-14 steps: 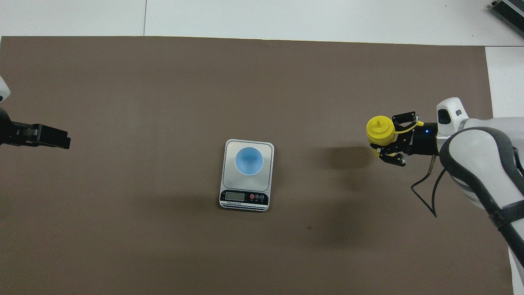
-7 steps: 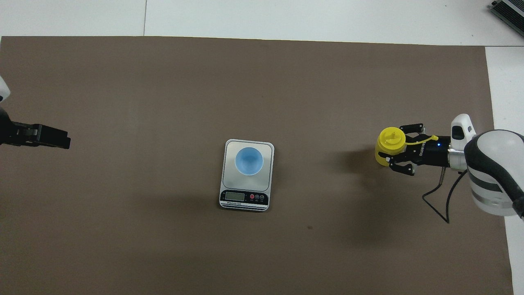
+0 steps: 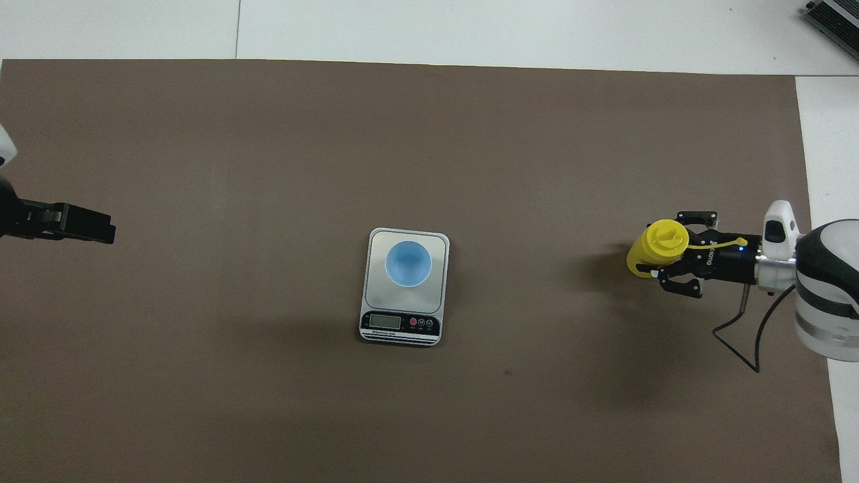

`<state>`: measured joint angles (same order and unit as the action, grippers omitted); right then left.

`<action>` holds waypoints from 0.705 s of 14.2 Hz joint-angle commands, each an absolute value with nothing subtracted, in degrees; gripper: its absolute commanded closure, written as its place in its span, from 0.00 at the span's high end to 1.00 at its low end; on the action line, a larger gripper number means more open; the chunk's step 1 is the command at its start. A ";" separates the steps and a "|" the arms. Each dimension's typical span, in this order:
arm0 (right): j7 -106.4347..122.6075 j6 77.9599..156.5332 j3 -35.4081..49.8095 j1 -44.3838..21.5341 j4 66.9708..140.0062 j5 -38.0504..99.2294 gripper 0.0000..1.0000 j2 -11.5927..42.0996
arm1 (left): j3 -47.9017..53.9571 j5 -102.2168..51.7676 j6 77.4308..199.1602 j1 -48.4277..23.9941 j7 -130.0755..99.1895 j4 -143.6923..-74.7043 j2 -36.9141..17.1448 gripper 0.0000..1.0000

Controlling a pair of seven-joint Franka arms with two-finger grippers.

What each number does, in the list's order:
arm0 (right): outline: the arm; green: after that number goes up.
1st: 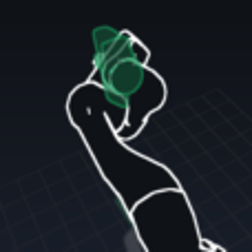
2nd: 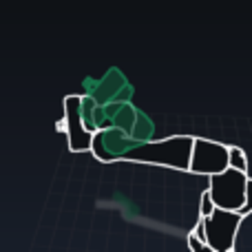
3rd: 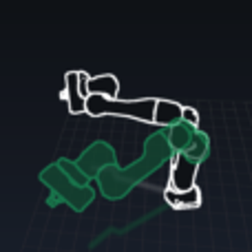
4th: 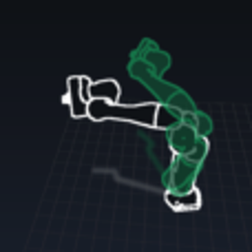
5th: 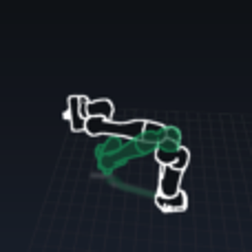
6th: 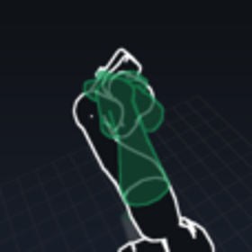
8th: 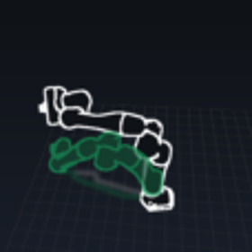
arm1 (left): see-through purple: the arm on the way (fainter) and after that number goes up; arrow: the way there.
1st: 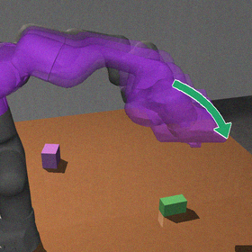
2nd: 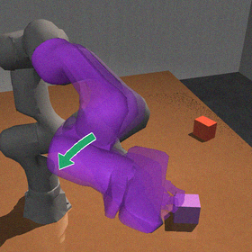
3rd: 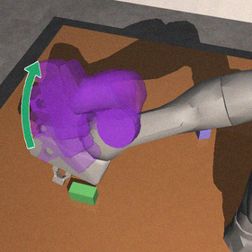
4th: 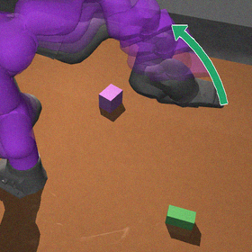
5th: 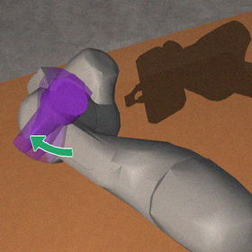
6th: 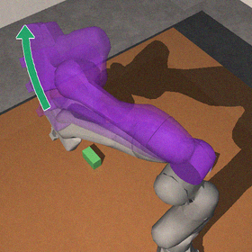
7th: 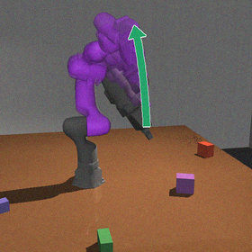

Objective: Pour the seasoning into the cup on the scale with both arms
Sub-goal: 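Lay the bottle down on the mat and open the right gripper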

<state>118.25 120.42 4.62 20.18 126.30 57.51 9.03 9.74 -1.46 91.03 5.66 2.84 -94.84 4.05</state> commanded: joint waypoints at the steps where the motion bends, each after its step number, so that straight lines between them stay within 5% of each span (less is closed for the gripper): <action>1: 120.58 117.87 5.01 24.25 126.21 57.48 1.00 8.35 | 10.20 -0.88 90.09 6.59 3.60 -95.19 5.10 1.00; 10: 117.52 117.69 4.66 25.93 119.19 38.70 1.00 6.07 | 10.20 -0.88 90.09 6.59 3.60 -95.19 5.10 1.00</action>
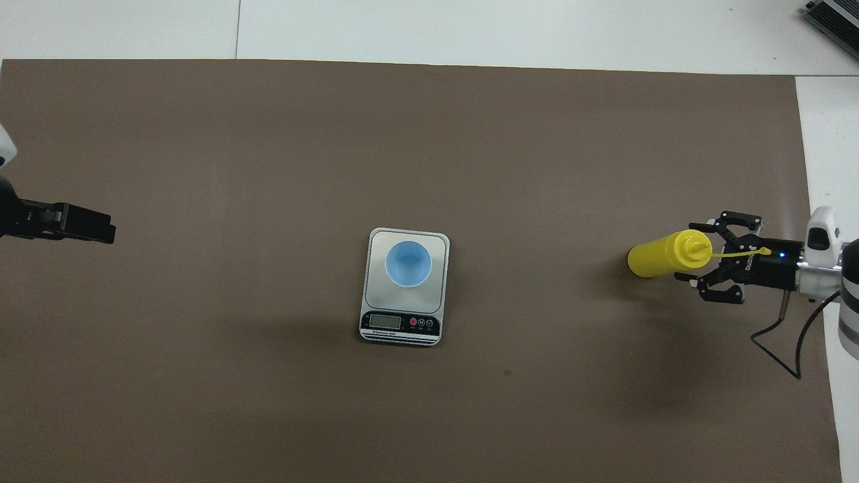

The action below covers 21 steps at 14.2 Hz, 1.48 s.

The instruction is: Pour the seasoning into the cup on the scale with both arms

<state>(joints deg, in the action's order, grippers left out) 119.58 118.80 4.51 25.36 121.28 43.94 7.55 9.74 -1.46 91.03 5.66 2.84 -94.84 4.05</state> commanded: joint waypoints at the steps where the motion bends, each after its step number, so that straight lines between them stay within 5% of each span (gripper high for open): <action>1: 115.42 117.51 4.66 25.84 118.40 35.71 1.00 5.54 | 10.20 -0.88 90.09 6.59 3.60 -95.19 5.10 1.00; 13: 79.59 116.20 5.45 18.21 117.77 14.51 1.00 -7.46 | 10.37 -1.67 90.18 6.50 3.08 -92.21 2.91 1.00; 21: 44.24 108.47 5.71 7.84 111.72 8.35 1.00 -7.91 | 10.28 -1.49 90.44 6.24 3.16 -94.13 3.69 1.00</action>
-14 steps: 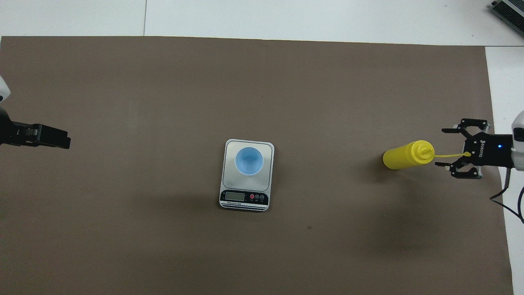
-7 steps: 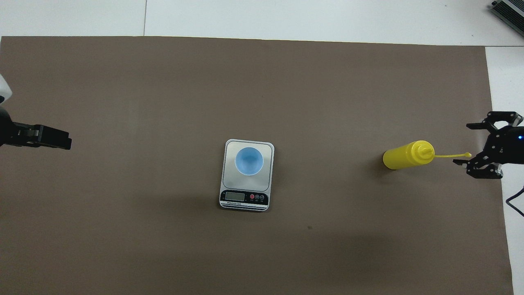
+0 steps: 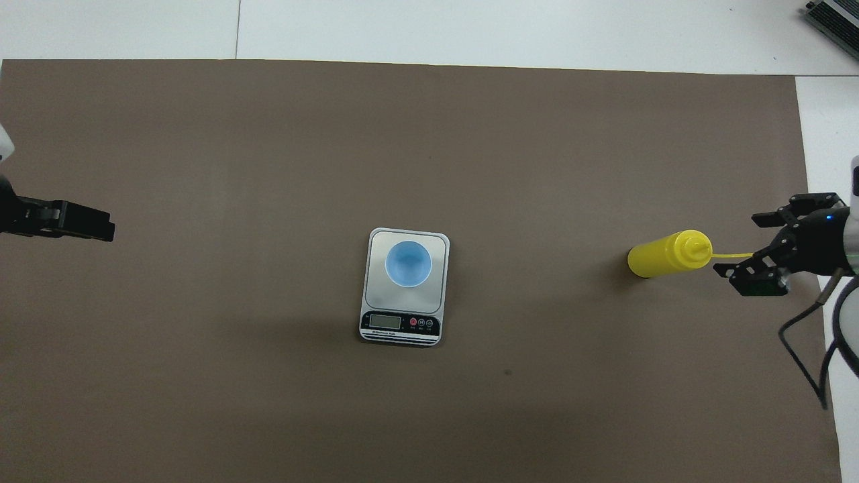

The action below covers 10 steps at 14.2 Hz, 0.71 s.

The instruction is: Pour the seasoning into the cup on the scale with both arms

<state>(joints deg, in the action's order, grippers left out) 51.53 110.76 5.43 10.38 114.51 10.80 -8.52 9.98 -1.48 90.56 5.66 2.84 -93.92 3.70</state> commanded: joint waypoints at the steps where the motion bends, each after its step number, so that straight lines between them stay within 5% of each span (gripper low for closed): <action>1: 41.42 107.33 5.80 6.69 110.06 7.91 1.00 -7.48 | 10.28 -1.49 90.44 6.33 3.16 -94.13 3.69 1.00; 10: -1.37 99.33 5.80 1.76 94.41 1.51 1.00 -1.59 | 10.28 -1.49 90.44 6.42 3.25 -94.13 3.78 1.00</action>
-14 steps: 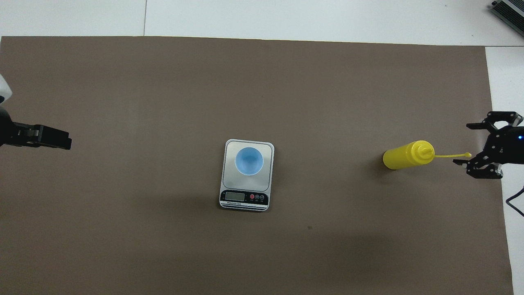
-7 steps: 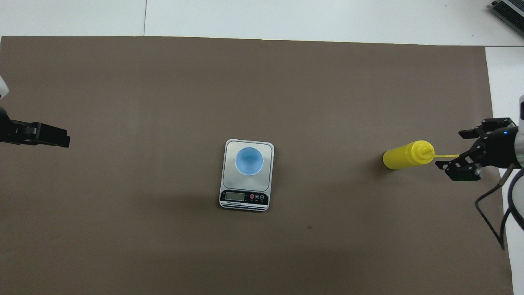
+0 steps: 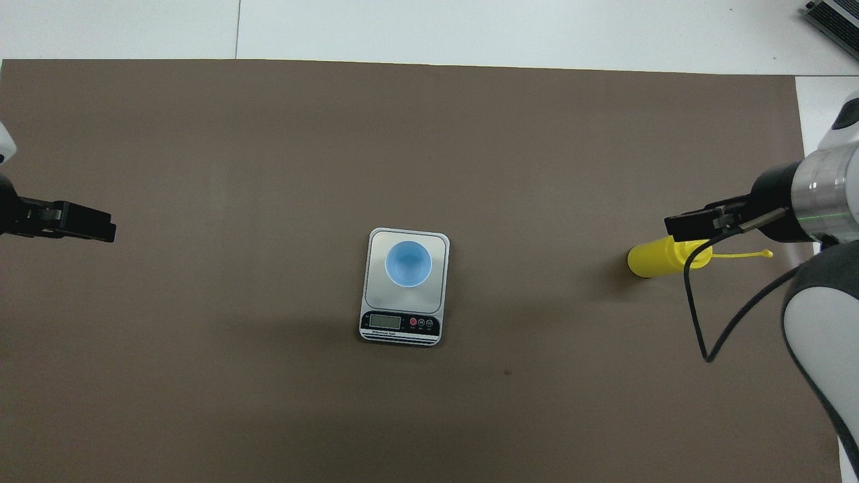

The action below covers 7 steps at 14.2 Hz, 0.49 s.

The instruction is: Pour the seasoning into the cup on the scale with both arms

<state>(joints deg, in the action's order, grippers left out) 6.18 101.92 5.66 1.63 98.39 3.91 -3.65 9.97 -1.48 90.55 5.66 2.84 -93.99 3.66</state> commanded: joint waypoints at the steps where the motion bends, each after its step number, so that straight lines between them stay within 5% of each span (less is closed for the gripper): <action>1: -3.15 98.53 5.80 1.67 92.92 -0.16 1.00 -0.71 | 10.28 -1.49 90.44 6.42 3.25 -94.13 3.78 1.00; 7: -5.18 97.29 5.98 2.11 95.28 -1.06 1.00 -1.15 | 10.28 -1.49 90.70 6.42 3.43 -94.66 3.87 1.00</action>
